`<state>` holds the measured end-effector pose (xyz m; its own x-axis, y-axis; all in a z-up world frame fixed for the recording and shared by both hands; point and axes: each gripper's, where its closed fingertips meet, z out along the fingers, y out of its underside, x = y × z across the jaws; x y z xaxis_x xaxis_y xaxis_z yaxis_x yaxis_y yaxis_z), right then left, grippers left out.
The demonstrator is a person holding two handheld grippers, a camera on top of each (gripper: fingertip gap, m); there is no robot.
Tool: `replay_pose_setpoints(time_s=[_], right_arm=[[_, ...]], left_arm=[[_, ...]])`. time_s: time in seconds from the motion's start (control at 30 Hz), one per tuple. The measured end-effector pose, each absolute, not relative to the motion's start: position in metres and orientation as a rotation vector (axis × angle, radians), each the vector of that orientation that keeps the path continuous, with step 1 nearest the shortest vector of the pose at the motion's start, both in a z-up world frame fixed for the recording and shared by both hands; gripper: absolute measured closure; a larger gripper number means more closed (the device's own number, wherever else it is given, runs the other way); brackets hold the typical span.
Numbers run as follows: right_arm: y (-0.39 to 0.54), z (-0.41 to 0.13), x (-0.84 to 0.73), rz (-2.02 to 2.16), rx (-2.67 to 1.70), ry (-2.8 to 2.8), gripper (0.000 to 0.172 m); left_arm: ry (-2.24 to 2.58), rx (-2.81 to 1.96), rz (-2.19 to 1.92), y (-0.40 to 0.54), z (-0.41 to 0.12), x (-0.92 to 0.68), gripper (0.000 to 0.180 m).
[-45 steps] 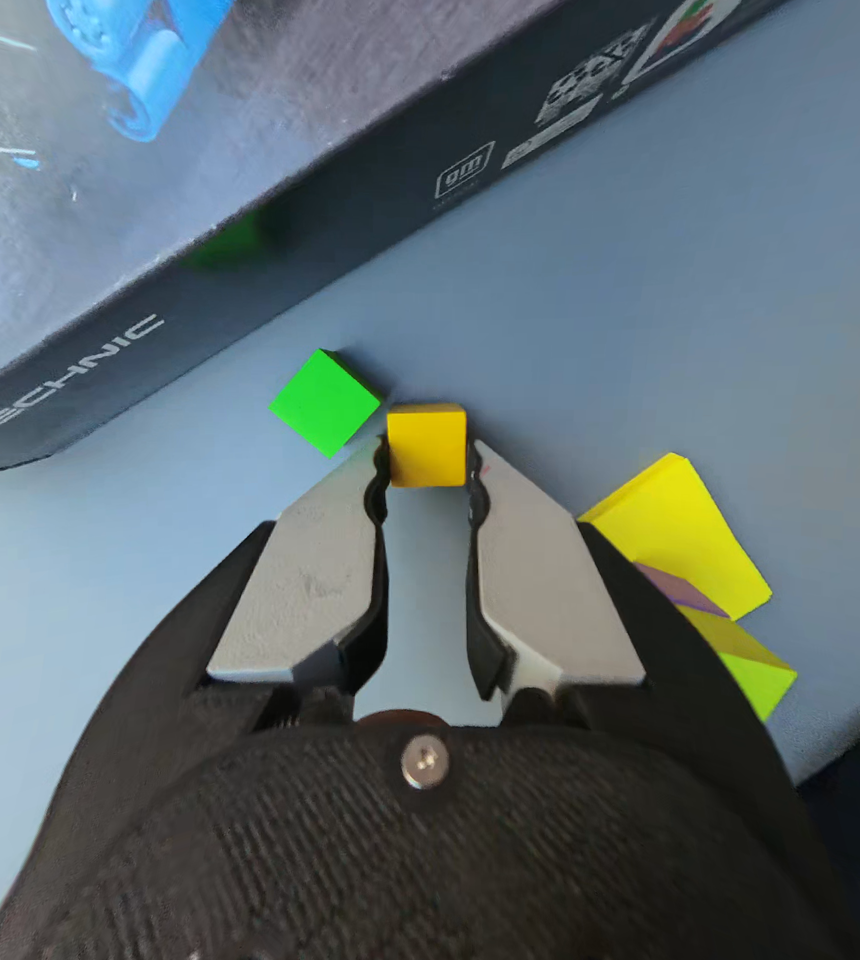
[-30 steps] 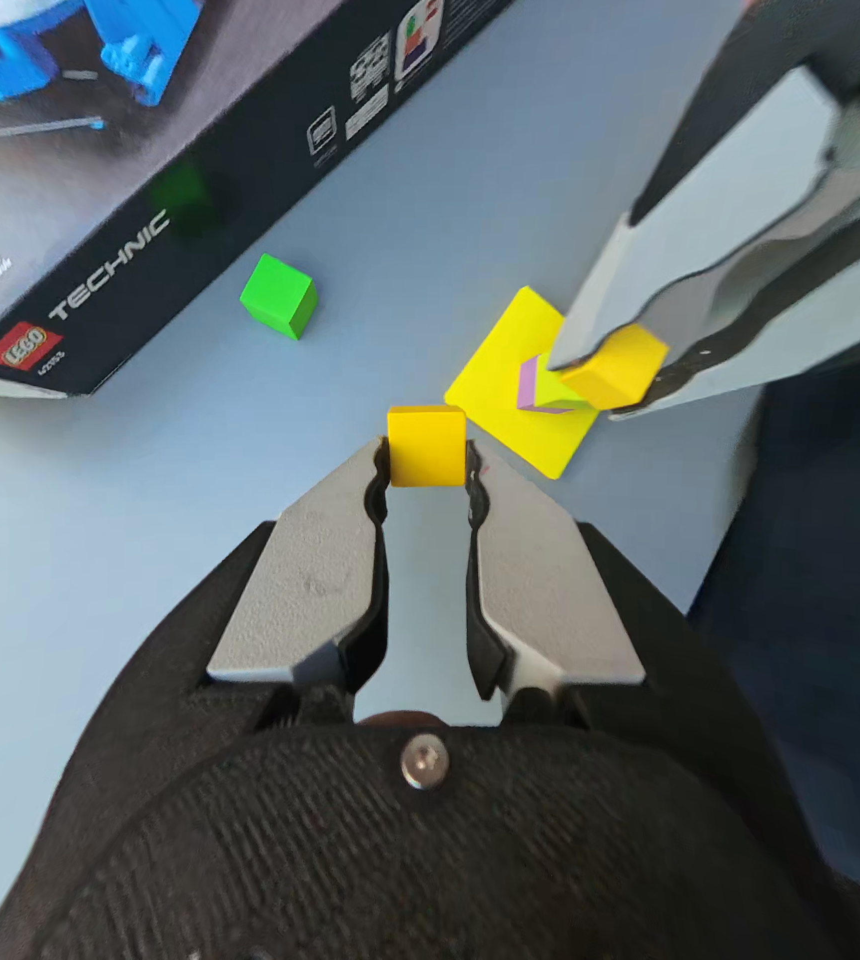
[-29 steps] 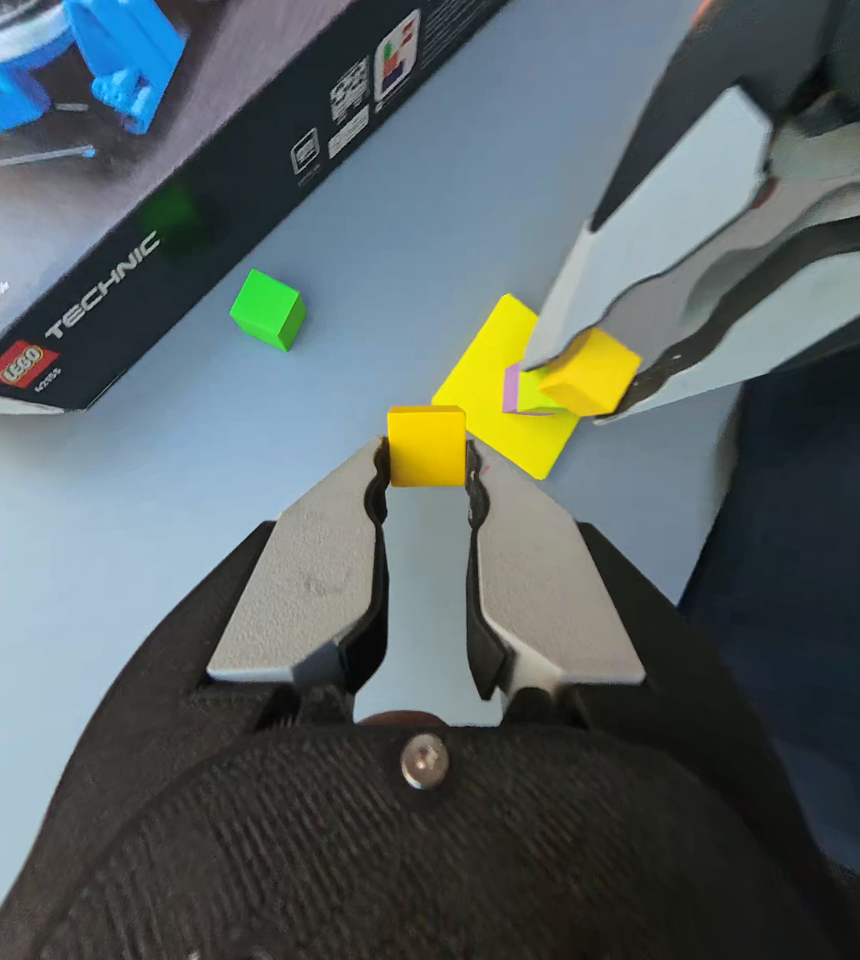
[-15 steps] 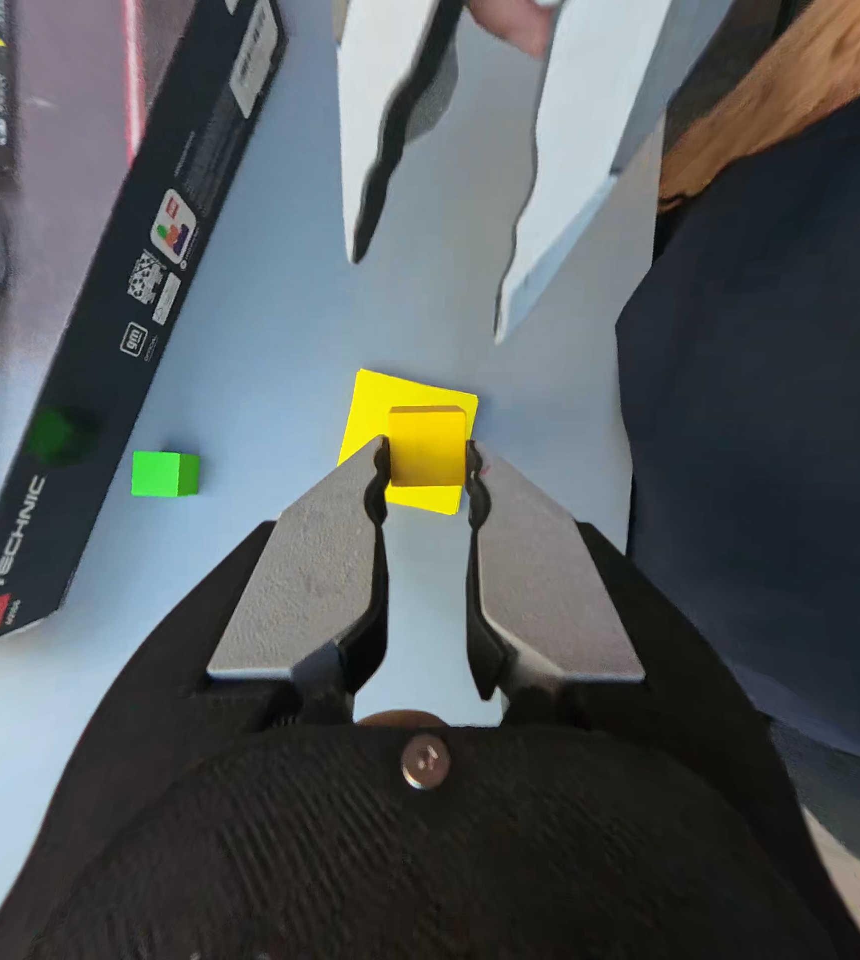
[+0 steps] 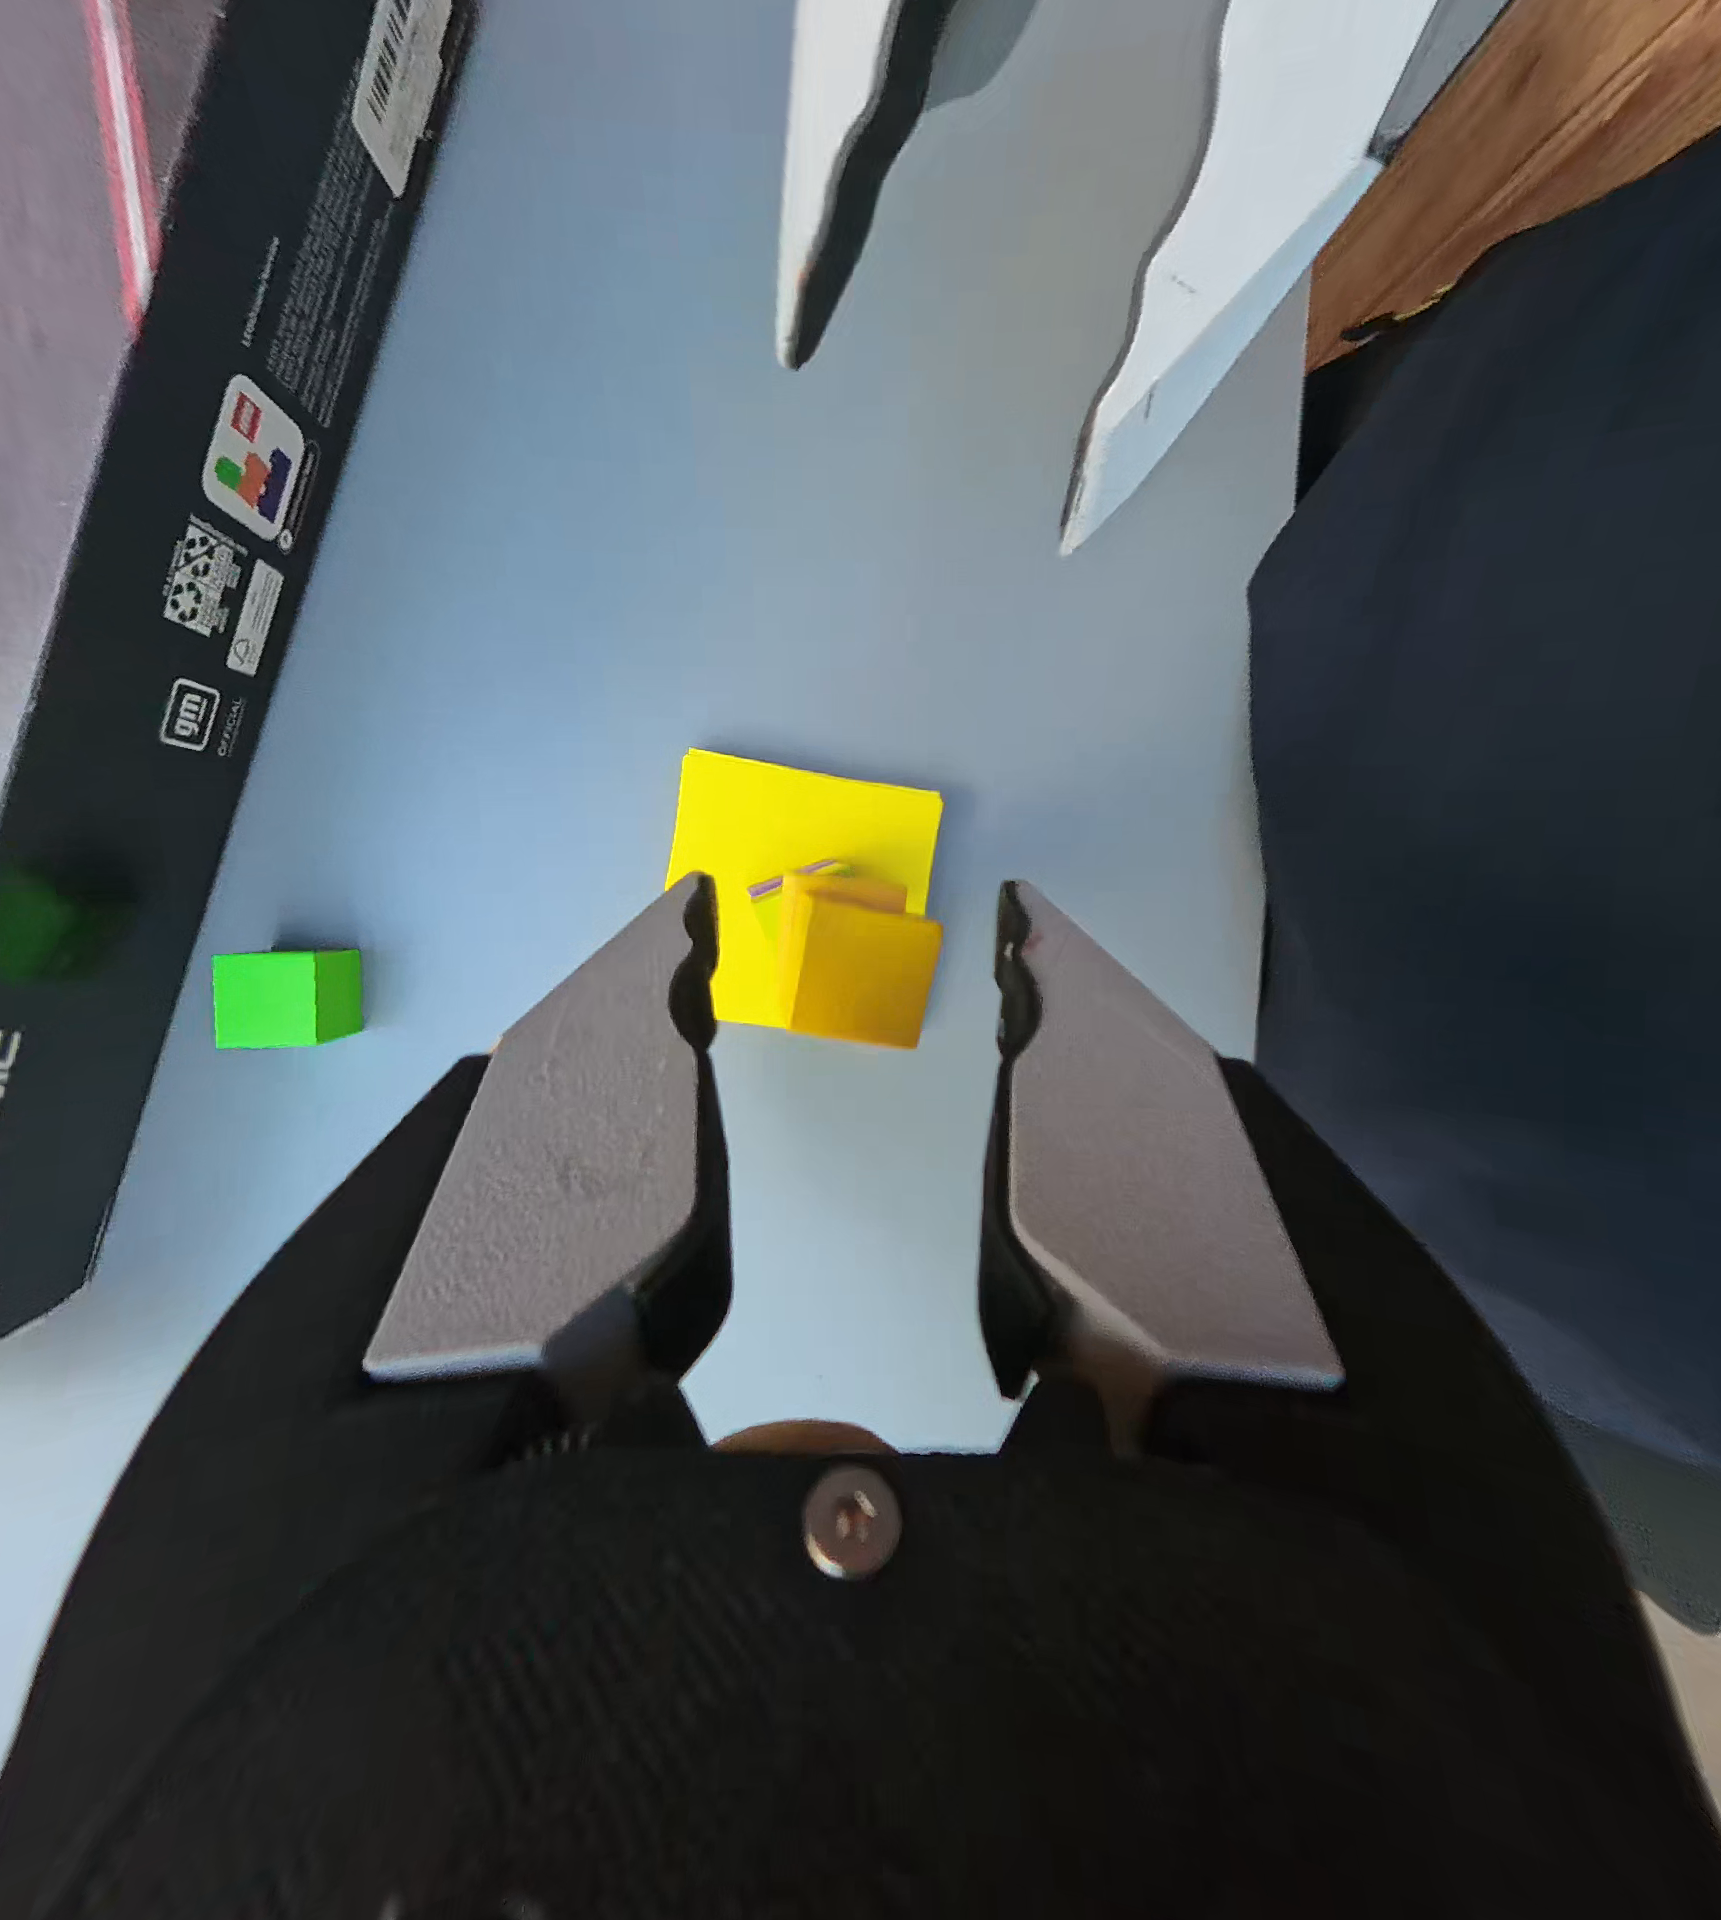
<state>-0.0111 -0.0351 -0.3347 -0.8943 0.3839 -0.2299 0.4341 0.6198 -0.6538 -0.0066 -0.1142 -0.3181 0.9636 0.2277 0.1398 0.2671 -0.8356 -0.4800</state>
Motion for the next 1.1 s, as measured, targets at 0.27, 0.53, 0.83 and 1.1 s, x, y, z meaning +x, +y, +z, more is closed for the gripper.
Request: replay_pose_setpoints(time_s=[0.27,0.53,0.83,1.1], right_arm=[[-0.017,-0.346,0.001,-1.098,0.784,2.743,0.109],[-0.003,-0.347,0.001,-1.066,0.853,2.731,0.109],[0.034,-0.348,0.012,-1.009,0.999,2.711,0.111],[0.044,-0.349,0.014,-1.014,1.045,2.688,0.113]], left_arm=[[-0.484,-2.545,-0.141,-0.147,-0.317,0.006,0.119],[-0.649,-2.469,-0.043,-0.175,-0.332,-0.07,0.125],[-0.54,-2.76,0.114,-0.167,-0.404,-0.143,0.131],[-0.525,-2.724,-0.016,-0.156,-0.365,-0.125,0.155]])
